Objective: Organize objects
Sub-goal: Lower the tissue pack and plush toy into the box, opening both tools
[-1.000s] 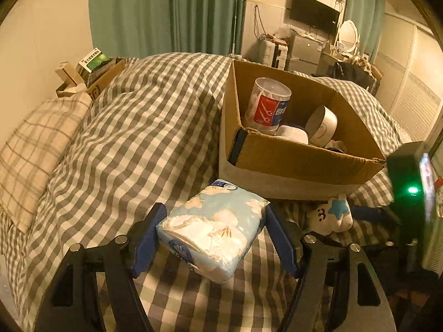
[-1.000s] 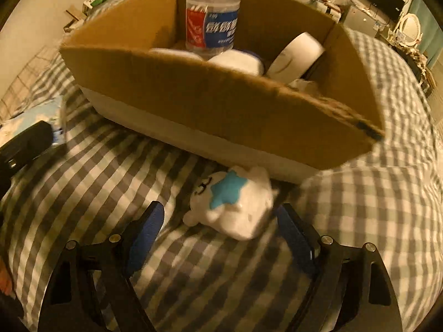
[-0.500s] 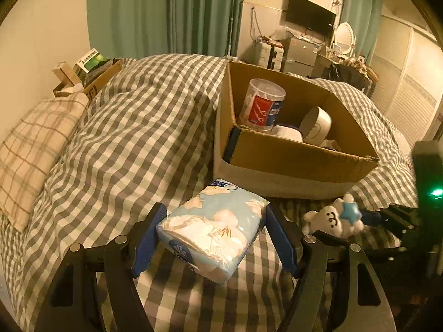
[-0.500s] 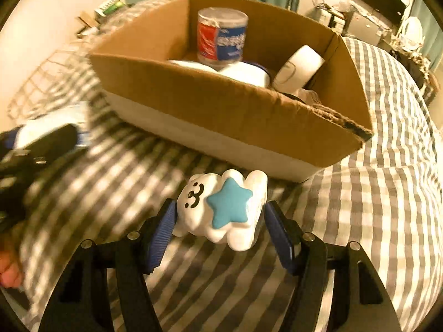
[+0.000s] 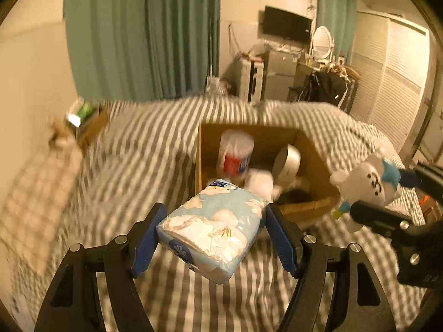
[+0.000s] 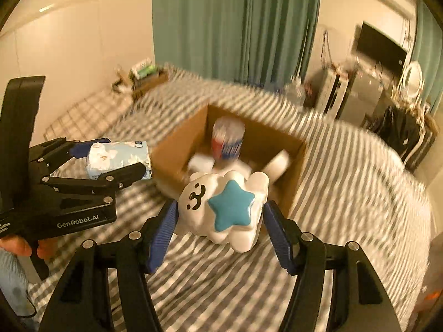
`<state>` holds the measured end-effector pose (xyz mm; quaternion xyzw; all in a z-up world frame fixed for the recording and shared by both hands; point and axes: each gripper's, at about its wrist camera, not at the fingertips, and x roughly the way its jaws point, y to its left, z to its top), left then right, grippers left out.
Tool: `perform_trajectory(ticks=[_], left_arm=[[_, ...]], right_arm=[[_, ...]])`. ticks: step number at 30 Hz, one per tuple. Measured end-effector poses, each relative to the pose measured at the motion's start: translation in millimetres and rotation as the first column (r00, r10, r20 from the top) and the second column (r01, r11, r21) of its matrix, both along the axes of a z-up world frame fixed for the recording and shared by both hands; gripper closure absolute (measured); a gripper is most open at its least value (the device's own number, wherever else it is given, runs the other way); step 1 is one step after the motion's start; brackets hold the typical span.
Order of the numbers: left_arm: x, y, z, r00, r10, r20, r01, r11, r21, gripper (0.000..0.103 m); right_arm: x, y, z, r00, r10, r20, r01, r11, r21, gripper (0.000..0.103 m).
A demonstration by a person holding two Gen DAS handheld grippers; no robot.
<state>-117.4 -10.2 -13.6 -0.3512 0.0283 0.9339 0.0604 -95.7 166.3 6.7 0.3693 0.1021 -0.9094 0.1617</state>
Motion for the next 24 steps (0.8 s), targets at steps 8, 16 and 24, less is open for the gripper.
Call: perform_trajectory(ticks=[8,16,24], left_arm=[[-60,23,36,0.997,-0.042,-0.067,0.039,0.998,-0.04,0.029],[-117,36,4,0.998,-0.062,-0.02,0.06,0.996,-0.067,0.029],[-132,38,-52,0.995,-0.064,0.081,0.07,0.995,-0.071,0.029]], right_arm=[[-63,17,54,0.996,-0.003,-0.093,0.003,1.0,0.0,0.04],[-133,26,26,0.999,-0.018,-0.046,0.017,0.999,-0.031,0.04],[-163,32,-48,0.996,-0.012,0.084,0.016,0.999,-0.052,0.04]])
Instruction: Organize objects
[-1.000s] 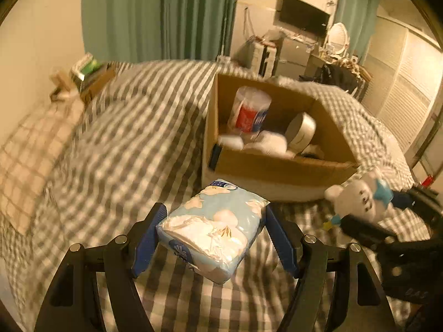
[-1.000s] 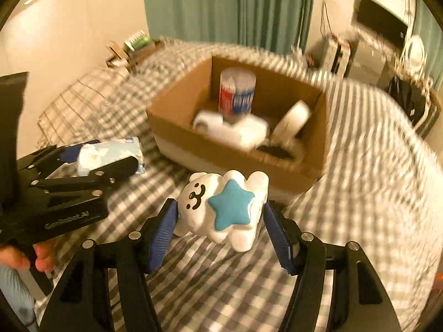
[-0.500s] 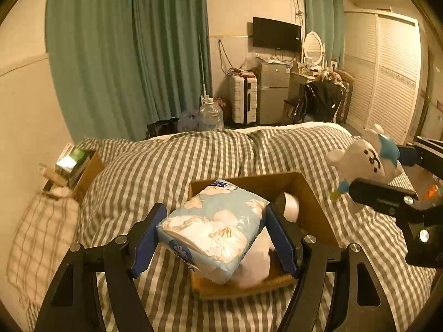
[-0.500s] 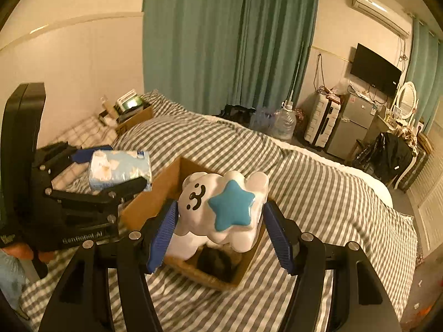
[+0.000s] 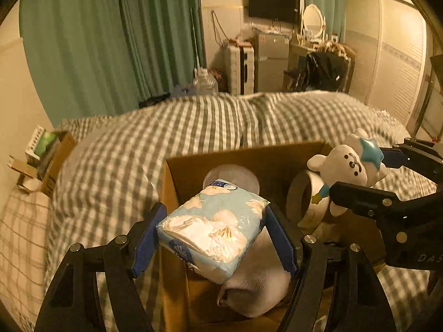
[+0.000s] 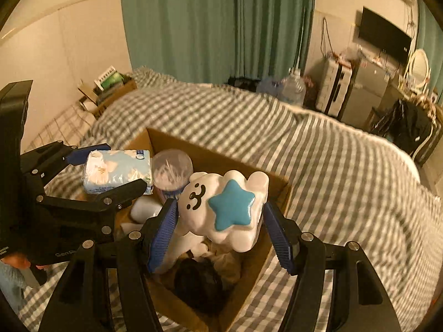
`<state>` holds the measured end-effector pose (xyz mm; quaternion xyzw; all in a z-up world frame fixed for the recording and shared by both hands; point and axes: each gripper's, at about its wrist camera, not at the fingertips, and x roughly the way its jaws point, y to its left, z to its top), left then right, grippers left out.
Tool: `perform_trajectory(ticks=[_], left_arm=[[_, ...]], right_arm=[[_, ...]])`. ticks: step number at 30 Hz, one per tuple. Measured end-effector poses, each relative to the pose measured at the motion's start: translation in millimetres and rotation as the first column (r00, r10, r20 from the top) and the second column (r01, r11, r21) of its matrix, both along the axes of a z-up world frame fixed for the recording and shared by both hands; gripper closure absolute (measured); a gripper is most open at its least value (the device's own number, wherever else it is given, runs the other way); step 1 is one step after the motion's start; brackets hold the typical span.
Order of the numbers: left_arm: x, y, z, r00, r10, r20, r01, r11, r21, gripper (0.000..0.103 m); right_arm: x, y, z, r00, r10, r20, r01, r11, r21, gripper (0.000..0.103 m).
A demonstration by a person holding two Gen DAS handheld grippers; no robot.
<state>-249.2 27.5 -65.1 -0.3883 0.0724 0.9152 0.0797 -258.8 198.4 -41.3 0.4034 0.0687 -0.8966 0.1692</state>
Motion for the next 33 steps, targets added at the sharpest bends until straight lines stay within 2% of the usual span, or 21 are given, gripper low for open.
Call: perform_trajectory(ticks=[4,7,8,9,10,14,18,22,28,33], left_arm=[[1,1,-3,1.0,-0.003,-0.005,0.003,1.0,0.01,0.029],[3,1,2,1.0,-0.004,-0.017,0.004,1.0,0.015,0.026],[4,1,3,1.0,-0.007,-0.02,0.007,1.0,0.019,0.025],[6,1,5,1.0,-0.008,-0.023,0.009,1.0,0.023,0.023],[6,2,6,1.0,-0.007,-0.024,0.008,1.0,0.026,0.022],[14,1,19,0.999,0.01,-0.045,-0.008,1.0,0.027,0.007],[31,2,47,0.996,0.011,-0.087,-0.009,1.0,0.025,0.002],[57,-1,87,0.986,0.026,-0.162,-0.024,1.0,0.019,0.0],[96,-15,143,0.965,0.049,-0.257,-0.036,0.998,0.055,0.0],[126,-25,171,0.936,0.074,-0.343,-0.046,0.995,0.09,0.0]], right_arm=[[-3,2,-5,1.0,0.0,0.009,0.0,0.998,-0.056,0.039],[0,1,2,0.999,-0.023,-0.024,0.022,0.998,-0.063,0.038],[1,3,5,0.999,-0.025,-0.034,0.023,0.998,-0.067,0.034],[4,6,9,0.998,-0.032,-0.053,0.028,0.997,-0.075,0.023],[6,8,15,0.996,-0.045,-0.075,0.039,0.996,-0.083,0.018],[18,18,36,0.988,-0.099,-0.12,0.086,0.991,-0.107,0.016],[37,24,63,0.977,-0.144,-0.155,0.129,0.987,-0.097,0.01],[70,35,106,0.943,-0.23,-0.24,0.207,0.971,-0.116,0.0],[126,41,163,0.907,-0.256,-0.335,0.229,0.966,-0.118,0.0],[169,39,189,0.878,-0.276,-0.392,0.248,0.961,-0.122,0.0]])
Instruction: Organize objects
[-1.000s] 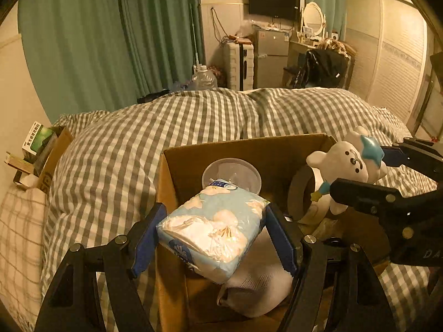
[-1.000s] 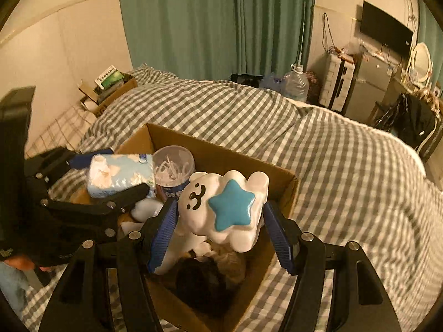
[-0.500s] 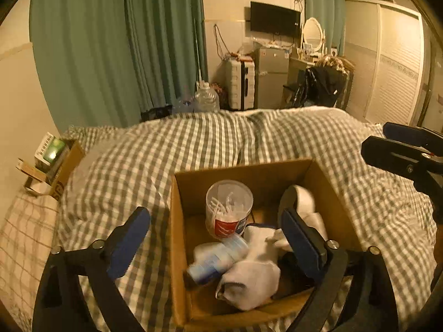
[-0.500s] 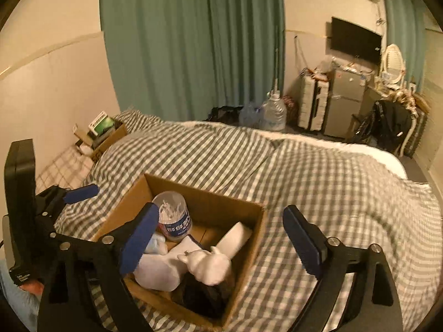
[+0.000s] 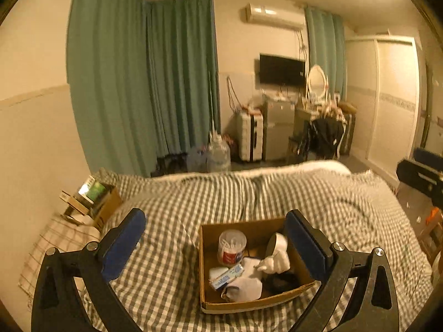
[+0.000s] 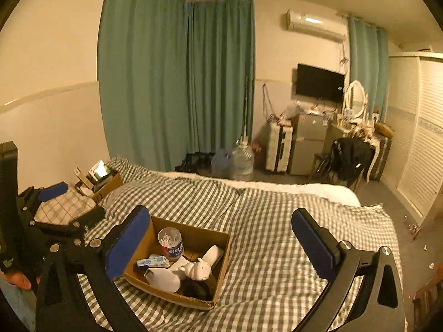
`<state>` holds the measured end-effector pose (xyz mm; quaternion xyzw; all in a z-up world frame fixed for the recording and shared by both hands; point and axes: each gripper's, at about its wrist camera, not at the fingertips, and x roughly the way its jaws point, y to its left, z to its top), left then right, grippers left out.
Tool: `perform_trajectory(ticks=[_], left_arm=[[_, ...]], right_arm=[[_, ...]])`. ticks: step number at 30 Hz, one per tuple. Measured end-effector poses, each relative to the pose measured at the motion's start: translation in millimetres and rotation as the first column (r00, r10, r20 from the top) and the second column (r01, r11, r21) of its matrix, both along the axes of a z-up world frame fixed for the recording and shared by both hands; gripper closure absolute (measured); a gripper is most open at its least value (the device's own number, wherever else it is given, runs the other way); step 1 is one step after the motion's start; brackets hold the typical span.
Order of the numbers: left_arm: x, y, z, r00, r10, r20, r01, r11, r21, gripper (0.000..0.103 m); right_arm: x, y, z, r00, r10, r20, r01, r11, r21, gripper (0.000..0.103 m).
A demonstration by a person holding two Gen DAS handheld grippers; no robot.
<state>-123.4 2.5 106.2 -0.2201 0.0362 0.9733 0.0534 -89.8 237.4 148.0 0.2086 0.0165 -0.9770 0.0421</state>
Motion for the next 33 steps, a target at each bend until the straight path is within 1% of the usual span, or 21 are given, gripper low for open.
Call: perform_trajectory(ticks=[4,6,8,10,13,16,17,20,21,23,27,33], left_arm=[[14,-1,4,0.999,0.025,-0.035,-0.025,1.0,0.006,0.0],[18,-1,-2,0.998,0.032,-0.05,-0.032,0.999,0.008,0.0],[21,-1,-13,0.998,0.03,-0.05,-0.029,1.0,0.009,0.0],[26,-2,-31,0.999,0.021,-0.039,-0.021,1.0,0.003,0.0],[31,-4,-66,0.998,0.06,-0.033,-0.061,0.998,-0.02,0.0],[38,-5,-103,0.995,0.087,-0.051,-0.089,0.995,-0.047,0.0],[41,-5,-114,0.994,0.089,-0.056,-0.092,0.994,-0.051,0.0],[37,-9,-143,0.995,0.102,0.001,-0.102,0.993,-0.056,0.0],[34,-11,-150,0.994,0.102,0.028,-0.1,0.994,-0.049,0.0],[32,-14,-154,0.993,0.104,0.051,-0.102,0.994,-0.043,0.0],[36,-16,-153,0.994,0.097,0.039,-0.096,0.995,-0.022,0.0],[35,-9,-152,0.995,0.093,0.03,-0.092,0.995,-0.035,0.0]], right_arm=[[18,2,-1,0.999,-0.037,-0.006,0.037,0.999,-0.021,0.0],[21,1,-10,0.999,-0.045,0.002,0.045,0.999,-0.024,0.0],[22,-2,-26,0.998,-0.062,0.005,0.062,0.998,-0.017,0.0],[23,-5,-44,0.997,-0.074,0.009,0.074,0.997,-0.011,0.0],[28,-11,-84,0.997,-0.082,-0.008,0.082,0.997,-0.004,0.0],[28,-11,-123,0.993,-0.117,-0.017,0.117,0.993,0.005,0.0],[25,-12,-135,0.992,-0.124,-0.005,0.124,0.992,0.018,0.0],[12,-14,-161,0.992,-0.117,0.038,0.115,0.992,0.047,0.0],[8,-15,-166,0.993,-0.11,0.049,0.107,0.993,0.052,0.0],[6,-17,-170,0.993,-0.108,0.055,0.105,0.993,0.06,0.0],[9,-17,-170,0.993,-0.113,0.04,0.11,0.992,0.064,0.0],[8,-15,-171,0.991,-0.12,0.052,0.117,0.991,0.062,0.0]])
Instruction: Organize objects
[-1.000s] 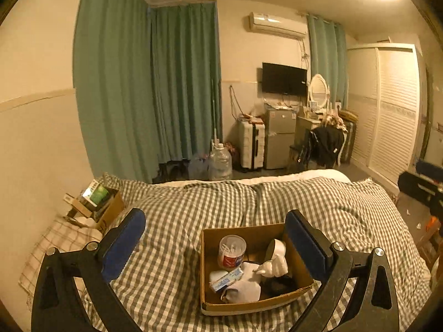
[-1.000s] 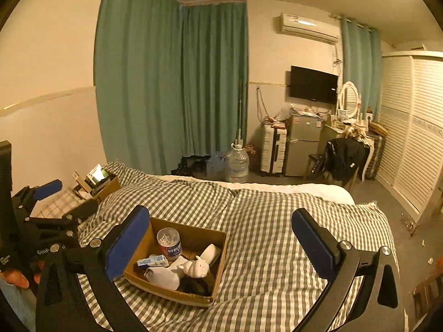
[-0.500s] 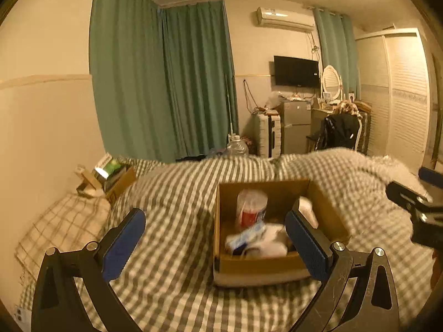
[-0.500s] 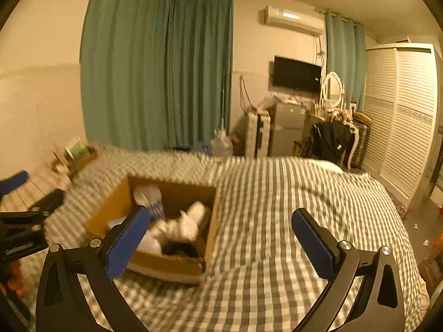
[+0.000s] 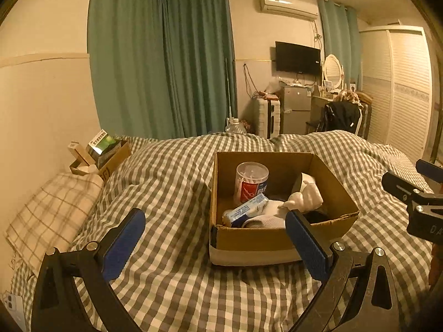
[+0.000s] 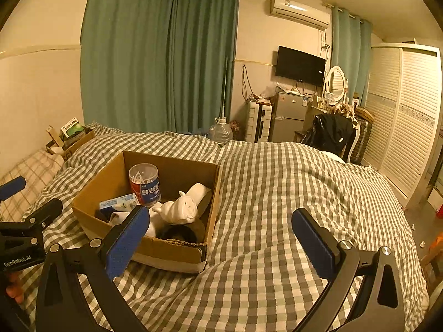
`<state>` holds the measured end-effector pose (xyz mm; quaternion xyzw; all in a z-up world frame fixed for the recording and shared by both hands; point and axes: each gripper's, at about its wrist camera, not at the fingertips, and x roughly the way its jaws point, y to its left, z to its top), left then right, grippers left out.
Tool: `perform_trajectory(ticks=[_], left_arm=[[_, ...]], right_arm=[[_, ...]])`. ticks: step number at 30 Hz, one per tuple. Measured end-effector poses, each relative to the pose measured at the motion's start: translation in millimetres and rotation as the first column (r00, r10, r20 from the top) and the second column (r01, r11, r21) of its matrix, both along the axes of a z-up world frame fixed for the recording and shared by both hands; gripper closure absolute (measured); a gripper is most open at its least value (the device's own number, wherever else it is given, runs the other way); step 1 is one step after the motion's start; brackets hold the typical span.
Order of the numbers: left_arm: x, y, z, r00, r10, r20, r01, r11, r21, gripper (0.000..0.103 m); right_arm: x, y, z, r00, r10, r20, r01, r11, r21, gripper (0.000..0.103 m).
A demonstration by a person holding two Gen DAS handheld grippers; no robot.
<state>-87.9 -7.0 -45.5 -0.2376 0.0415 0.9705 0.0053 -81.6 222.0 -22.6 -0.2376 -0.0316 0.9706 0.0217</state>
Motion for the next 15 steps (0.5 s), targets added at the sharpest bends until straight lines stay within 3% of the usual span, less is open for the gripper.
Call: perform_trajectory(ticks=[15], left_arm=[[-2.0,-4.2,-1.0,1.0,0.013,0.011,-0.014,1.0,0.015,0.0]], right_arm=[[-3.3,-5.0,-5.8,1.0,0.006,0.017,-0.007,1.0,0.022,0.0]])
